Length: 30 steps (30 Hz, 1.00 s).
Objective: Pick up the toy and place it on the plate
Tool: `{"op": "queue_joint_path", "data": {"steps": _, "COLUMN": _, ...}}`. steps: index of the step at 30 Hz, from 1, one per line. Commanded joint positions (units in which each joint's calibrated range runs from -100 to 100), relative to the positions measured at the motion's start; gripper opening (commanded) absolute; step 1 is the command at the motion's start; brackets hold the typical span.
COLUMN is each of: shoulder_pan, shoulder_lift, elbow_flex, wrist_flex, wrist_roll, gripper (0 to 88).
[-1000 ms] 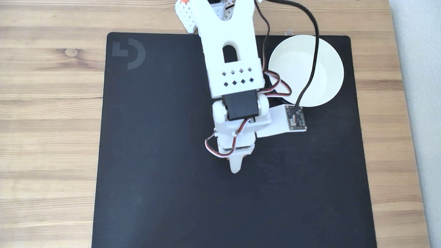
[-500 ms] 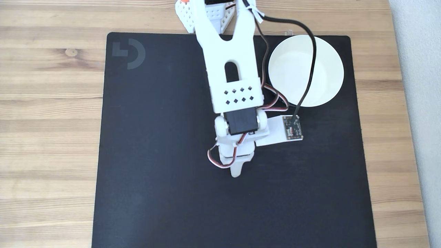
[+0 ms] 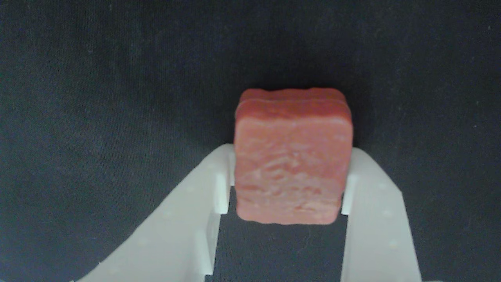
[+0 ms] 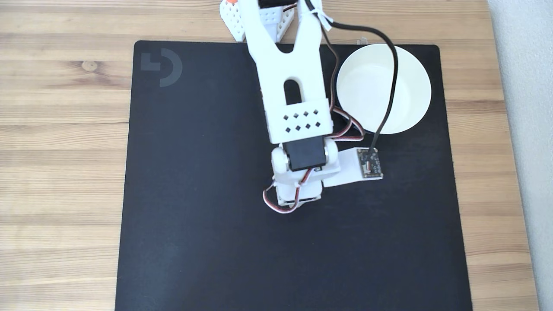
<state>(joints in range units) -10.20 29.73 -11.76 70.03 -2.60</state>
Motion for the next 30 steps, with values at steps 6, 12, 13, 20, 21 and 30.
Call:
{"op": "queue_joint_path", "data": {"steps": 6, "shoulder_pan": -2.64, "shoulder_lift": -1.76, "elbow_flex": -0.81, "wrist_flex": -0.26, "wrist_roll": -1.58, "gripper": 2.6}}
{"op": "queue_joint_path", "data": {"steps": 12, "shoulder_pan": -7.58, "shoulder_lift": -12.76, "elbow_flex": -0.63, "wrist_flex": -2.54, "wrist_roll": -1.63, "gripper": 2.4}}
{"op": "queue_joint_path", "data": {"steps": 13, "shoulder_pan": -8.16, "shoulder_lift": -14.18, "elbow_flex": -0.63, "wrist_flex": -2.54, "wrist_roll": -1.63, "gripper": 2.4}}
{"op": "queue_joint_path", "data": {"steps": 20, "shoulder_pan": -12.60, "shoulder_lift": -24.10, "elbow_flex": 1.35, "wrist_flex": -2.54, "wrist_roll": -3.51, "gripper": 2.3}}
{"op": "queue_joint_path", "data": {"steps": 21, "shoulder_pan": -13.18, "shoulder_lift": -25.60, "elbow_flex": 1.89, "wrist_flex": -2.54, "wrist_roll": -4.45, "gripper": 2.3}}
{"op": "queue_joint_path", "data": {"steps": 30, "shoulder_pan": -20.71, "shoulder_lift": -36.27, "elbow_flex": 11.81, "wrist_flex": -5.59, "wrist_roll": -9.82, "gripper": 2.4}}
